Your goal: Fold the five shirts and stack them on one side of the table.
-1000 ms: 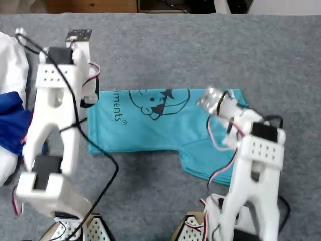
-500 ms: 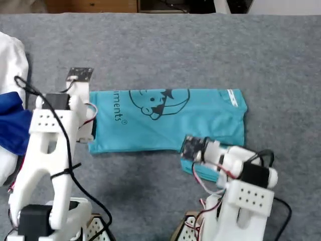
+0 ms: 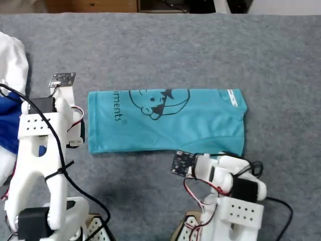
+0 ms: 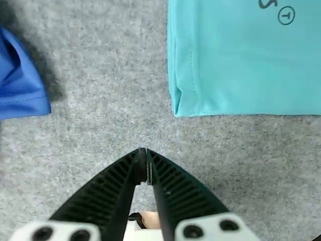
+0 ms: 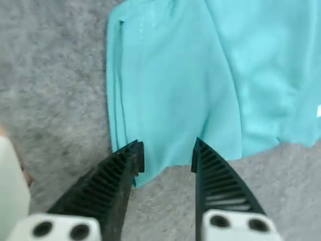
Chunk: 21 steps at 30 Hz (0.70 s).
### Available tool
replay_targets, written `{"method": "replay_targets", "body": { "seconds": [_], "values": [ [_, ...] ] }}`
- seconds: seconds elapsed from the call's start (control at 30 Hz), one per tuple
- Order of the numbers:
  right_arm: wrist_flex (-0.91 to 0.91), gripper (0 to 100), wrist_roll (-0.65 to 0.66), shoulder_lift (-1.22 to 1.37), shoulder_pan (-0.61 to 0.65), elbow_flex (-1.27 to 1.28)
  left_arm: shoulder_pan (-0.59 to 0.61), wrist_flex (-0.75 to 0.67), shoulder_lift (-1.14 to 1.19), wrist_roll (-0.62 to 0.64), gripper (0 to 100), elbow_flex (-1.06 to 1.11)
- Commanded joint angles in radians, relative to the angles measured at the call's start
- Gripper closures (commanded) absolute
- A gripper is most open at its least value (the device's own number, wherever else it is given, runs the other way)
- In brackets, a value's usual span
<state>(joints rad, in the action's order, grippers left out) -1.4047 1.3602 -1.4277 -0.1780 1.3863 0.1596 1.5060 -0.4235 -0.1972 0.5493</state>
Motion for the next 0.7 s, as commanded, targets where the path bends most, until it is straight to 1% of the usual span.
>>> {"method": "replay_targets", "body": {
  "seconds": [0.0, 0.2, 0.5, 0.67],
  "values": [
    [-0.008, 82.1, 0.005, 0.056, 0.018, 0.073, 0.011, 0.011, -0.019, 0.0, 98, -0.005],
    [0.014, 82.1, -0.021, 0.2, 0.016, 0.018, 0.011, 0.011, -0.019, 0.002, 98, -0.005],
    [0.054, 82.1, -0.028, 0.526, 0.018, -0.102, 0.011, 0.011, -0.019, 0.002, 98, -0.005],
    [0.195, 82.1, -0.028, 0.561, 0.013, -0.09, 0.011, 0.012, -0.019, 0.002, 98, -0.003]
  ]
}}
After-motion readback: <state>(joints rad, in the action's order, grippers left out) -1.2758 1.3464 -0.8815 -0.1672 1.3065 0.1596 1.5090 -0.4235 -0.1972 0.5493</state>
